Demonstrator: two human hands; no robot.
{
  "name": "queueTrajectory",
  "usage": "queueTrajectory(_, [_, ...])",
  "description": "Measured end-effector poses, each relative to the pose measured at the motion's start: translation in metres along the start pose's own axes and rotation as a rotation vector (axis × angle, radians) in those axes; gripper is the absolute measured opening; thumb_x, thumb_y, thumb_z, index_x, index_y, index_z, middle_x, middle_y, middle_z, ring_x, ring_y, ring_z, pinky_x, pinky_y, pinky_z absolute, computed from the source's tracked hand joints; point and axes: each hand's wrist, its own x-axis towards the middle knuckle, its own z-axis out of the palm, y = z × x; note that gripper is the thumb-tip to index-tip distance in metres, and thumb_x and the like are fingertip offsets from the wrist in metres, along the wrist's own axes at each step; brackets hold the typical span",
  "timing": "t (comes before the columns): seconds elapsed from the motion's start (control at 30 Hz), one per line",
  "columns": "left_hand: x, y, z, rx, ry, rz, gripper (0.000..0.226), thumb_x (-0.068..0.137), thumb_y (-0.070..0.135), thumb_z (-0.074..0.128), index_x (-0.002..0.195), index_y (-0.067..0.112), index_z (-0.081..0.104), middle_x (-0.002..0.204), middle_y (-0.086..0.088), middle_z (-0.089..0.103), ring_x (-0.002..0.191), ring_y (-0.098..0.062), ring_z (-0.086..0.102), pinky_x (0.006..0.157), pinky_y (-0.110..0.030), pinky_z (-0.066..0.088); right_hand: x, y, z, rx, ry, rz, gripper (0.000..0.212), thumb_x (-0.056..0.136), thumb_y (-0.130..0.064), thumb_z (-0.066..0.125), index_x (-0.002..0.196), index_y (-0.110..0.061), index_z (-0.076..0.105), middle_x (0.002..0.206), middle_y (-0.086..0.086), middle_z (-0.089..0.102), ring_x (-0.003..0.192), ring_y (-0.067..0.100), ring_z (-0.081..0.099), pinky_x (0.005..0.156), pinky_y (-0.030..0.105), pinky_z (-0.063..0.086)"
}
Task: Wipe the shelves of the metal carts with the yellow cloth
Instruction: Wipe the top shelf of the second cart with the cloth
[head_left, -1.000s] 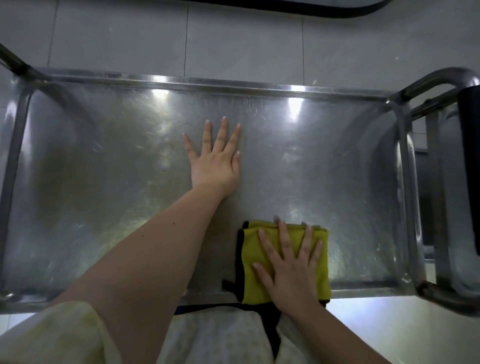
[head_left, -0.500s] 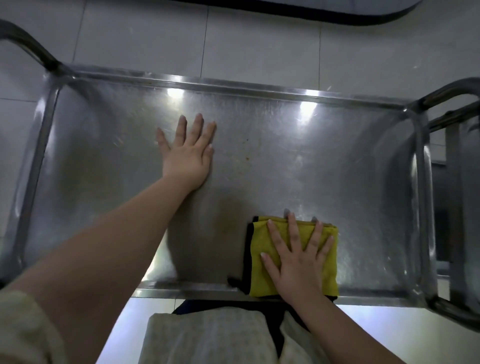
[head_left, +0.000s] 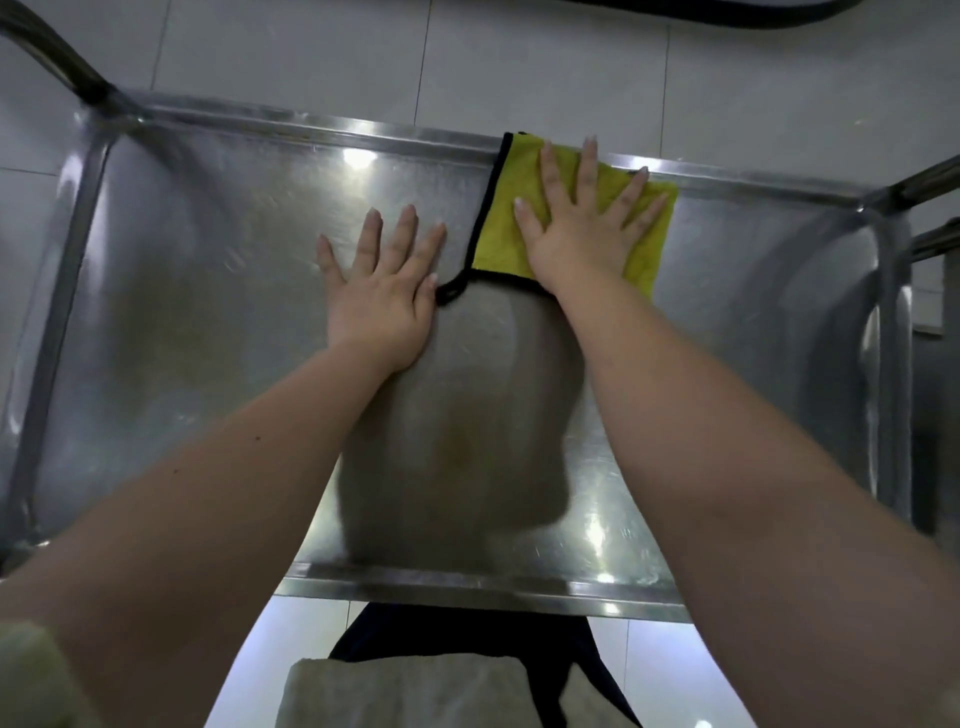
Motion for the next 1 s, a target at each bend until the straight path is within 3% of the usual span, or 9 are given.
queueTrajectory(0.13, [-0.001, 0.002, 0.0, 0.013, -0.013, -0.004, 0.053, 0.102, 0.044, 0.012, 0.154, 0.044, -0.003, 0.164, 0.009, -0.008, 0.151, -0.023, -0.01, 0.113, -0.065, -0.012, -0.068, 0.016, 0.024, -0.006, 0.013, -0.143, 0.068, 0.09, -0.074, 0.01, 0.151, -0.05, -0.003, 0.164, -0.007, -0.011, 0.143, 0.051, -0.015, 0.111, 0.068, -0.011])
queueTrajectory(0.33, [0.0, 0.005, -0.001, 0.017, -0.02, -0.006, 0.054, 0.102, 0.044, 0.013, 0.153, 0.044, -0.002, 0.164, 0.009, -0.008, 0.151, -0.023, -0.01, 0.111, -0.064, -0.013, -0.265, 0.038, 0.076, -0.001, -0.025, -0.3, 0.064, 0.094, -0.067, 0.029, 0.153, -0.042, 0.021, 0.164, 0.003, 0.012, 0.143, 0.056, 0.0, 0.112, 0.071, 0.005])
queueTrajectory(0.43, [-0.002, 0.005, -0.001, 0.017, -0.008, -0.004, 0.053, 0.102, 0.044, 0.012, 0.154, 0.043, -0.002, 0.164, 0.009, -0.007, 0.151, -0.024, -0.01, 0.112, -0.063, -0.013, -0.303, 0.044, 0.085, -0.019, -0.062, -0.366, 0.063, 0.094, -0.067, 0.031, 0.152, -0.041, 0.027, 0.163, 0.003, 0.018, 0.144, 0.054, 0.004, 0.112, 0.071, 0.009])
queueTrajectory(0.57, [-0.003, 0.005, -0.001, 0.005, -0.002, 0.003, 0.054, 0.102, 0.044, 0.012, 0.154, 0.041, -0.001, 0.165, 0.007, -0.005, 0.151, -0.025, -0.008, 0.113, -0.065, -0.01, -0.267, 0.038, 0.074, -0.019, -0.027, -0.375, 0.063, 0.093, -0.069, 0.028, 0.151, -0.046, 0.023, 0.163, 0.001, 0.016, 0.143, 0.055, 0.004, 0.112, 0.072, 0.006])
queueTrajectory(0.73, [-0.004, 0.004, 0.0, 0.008, 0.002, 0.011, 0.054, 0.102, 0.043, 0.012, 0.155, 0.04, 0.0, 0.165, 0.006, -0.004, 0.151, -0.024, -0.008, 0.113, -0.065, -0.009, -0.125, 0.009, 0.04, -0.009, 0.019, -0.248, 0.066, 0.089, -0.074, 0.013, 0.15, -0.053, 0.0, 0.165, -0.008, -0.006, 0.144, 0.052, -0.012, 0.113, 0.066, -0.007])
queueTrajectory(0.87, [-0.001, 0.003, 0.003, 0.012, 0.03, 0.004, 0.054, 0.101, 0.043, 0.012, 0.155, 0.04, 0.003, 0.165, 0.008, 0.0, 0.151, -0.024, -0.004, 0.113, -0.066, -0.008, -0.024, -0.016, 0.012, 0.026, 0.024, -0.077, 0.066, 0.09, -0.074, 0.014, 0.151, -0.051, -0.001, 0.164, -0.008, -0.009, 0.144, 0.051, -0.012, 0.112, 0.067, -0.01])
queueTrajectory(1.0, [0.0, 0.003, 0.003, 0.003, 0.026, 0.002, 0.054, 0.101, 0.043, 0.013, 0.154, 0.041, 0.003, 0.165, 0.009, -0.001, 0.151, -0.023, -0.004, 0.112, -0.066, -0.009, -0.017, -0.021, 0.008, 0.016, 0.029, -0.067, 0.069, 0.09, -0.074, 0.012, 0.152, -0.048, 0.0, 0.164, -0.006, -0.011, 0.144, 0.05, -0.015, 0.112, 0.066, -0.011])
